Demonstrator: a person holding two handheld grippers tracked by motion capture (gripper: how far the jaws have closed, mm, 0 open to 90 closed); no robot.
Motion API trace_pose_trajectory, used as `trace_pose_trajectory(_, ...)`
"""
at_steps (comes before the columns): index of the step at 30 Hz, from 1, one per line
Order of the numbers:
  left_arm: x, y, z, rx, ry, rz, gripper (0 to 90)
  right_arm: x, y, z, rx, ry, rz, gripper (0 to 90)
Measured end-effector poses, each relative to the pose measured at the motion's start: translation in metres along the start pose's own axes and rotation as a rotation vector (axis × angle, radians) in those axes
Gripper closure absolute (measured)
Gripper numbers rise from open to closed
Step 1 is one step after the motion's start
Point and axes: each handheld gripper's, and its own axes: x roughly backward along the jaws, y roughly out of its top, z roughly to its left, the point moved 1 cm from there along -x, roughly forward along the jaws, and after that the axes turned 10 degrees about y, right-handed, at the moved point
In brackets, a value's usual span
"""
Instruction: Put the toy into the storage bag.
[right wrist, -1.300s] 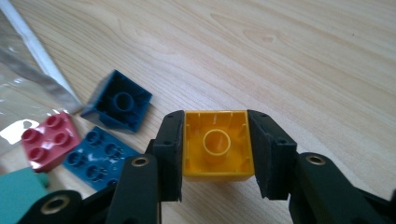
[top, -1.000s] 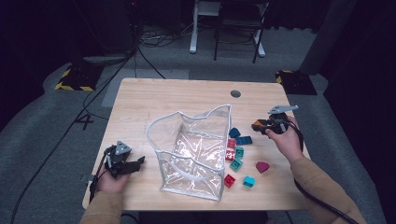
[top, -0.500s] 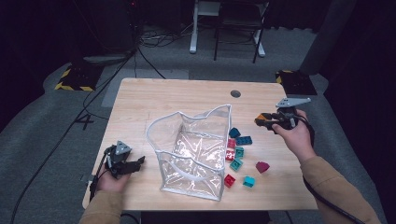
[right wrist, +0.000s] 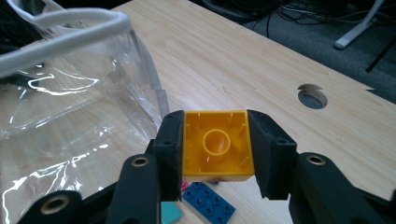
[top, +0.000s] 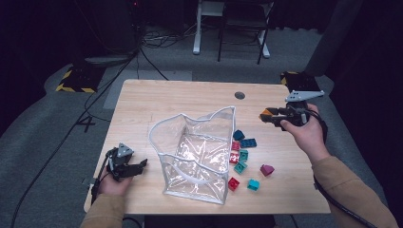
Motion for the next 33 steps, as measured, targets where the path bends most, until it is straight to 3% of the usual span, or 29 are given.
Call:
trace_pose_trajectory(15,-0.001,0.000,0.001,-0.001,0.002,-0.004,28.2,0.010,0.036,0.018,0.051,0.031,-0.029,59.2)
trace_pose_trajectory(33,-0.001,0.001,0.001,-0.002,0.002,-0.003,28.2,-0.011,0.080,0.063,0.116,0.133,-0.037,59.2)
